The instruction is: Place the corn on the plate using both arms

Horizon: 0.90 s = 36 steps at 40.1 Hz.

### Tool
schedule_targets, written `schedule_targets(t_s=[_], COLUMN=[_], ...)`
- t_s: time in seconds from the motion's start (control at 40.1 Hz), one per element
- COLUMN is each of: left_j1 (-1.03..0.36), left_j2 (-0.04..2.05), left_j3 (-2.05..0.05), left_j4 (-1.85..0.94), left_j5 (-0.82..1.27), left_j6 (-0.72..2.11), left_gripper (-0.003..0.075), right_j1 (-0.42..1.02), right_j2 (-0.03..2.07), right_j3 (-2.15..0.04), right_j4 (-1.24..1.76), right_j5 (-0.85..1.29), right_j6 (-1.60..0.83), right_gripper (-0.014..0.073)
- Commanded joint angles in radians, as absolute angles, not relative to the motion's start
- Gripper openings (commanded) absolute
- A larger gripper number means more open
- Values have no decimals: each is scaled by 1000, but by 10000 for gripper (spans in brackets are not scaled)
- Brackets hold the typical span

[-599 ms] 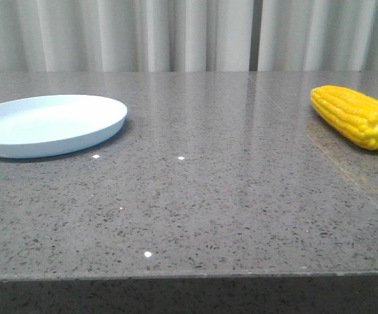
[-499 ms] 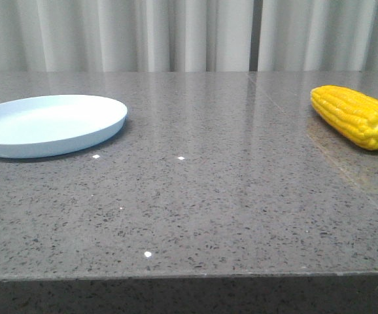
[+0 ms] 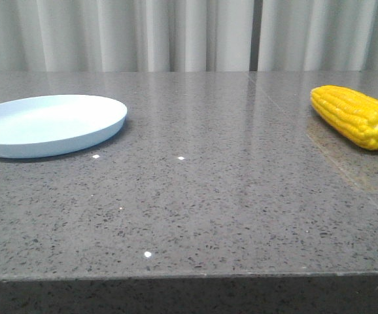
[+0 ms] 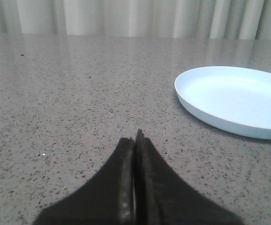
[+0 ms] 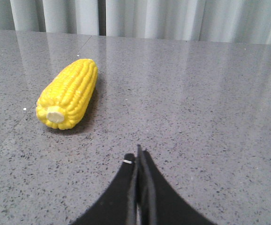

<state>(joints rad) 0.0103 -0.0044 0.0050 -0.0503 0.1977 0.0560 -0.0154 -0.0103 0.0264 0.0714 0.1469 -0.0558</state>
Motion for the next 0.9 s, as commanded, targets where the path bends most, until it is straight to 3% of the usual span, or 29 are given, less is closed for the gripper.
schedule_targets(t_s=[0.0, 0.599, 0.874], left_j1=[11, 11, 11], left_j2=[-25, -25, -25], left_j3=[9, 9, -13], left_j4=[-59, -63, -63], left_j5=[116, 101, -151], left_j6=[57, 55, 55], left_gripper=[-20, -20, -20], right_j1=[-20, -20, -20], right_j2=[-28, -28, -28], right_j3=[22, 22, -29], right_j4=[77, 77, 78], right_j5=[67, 63, -8], right_j6=[-60, -60, -59], right_gripper=[-61, -61, -61])
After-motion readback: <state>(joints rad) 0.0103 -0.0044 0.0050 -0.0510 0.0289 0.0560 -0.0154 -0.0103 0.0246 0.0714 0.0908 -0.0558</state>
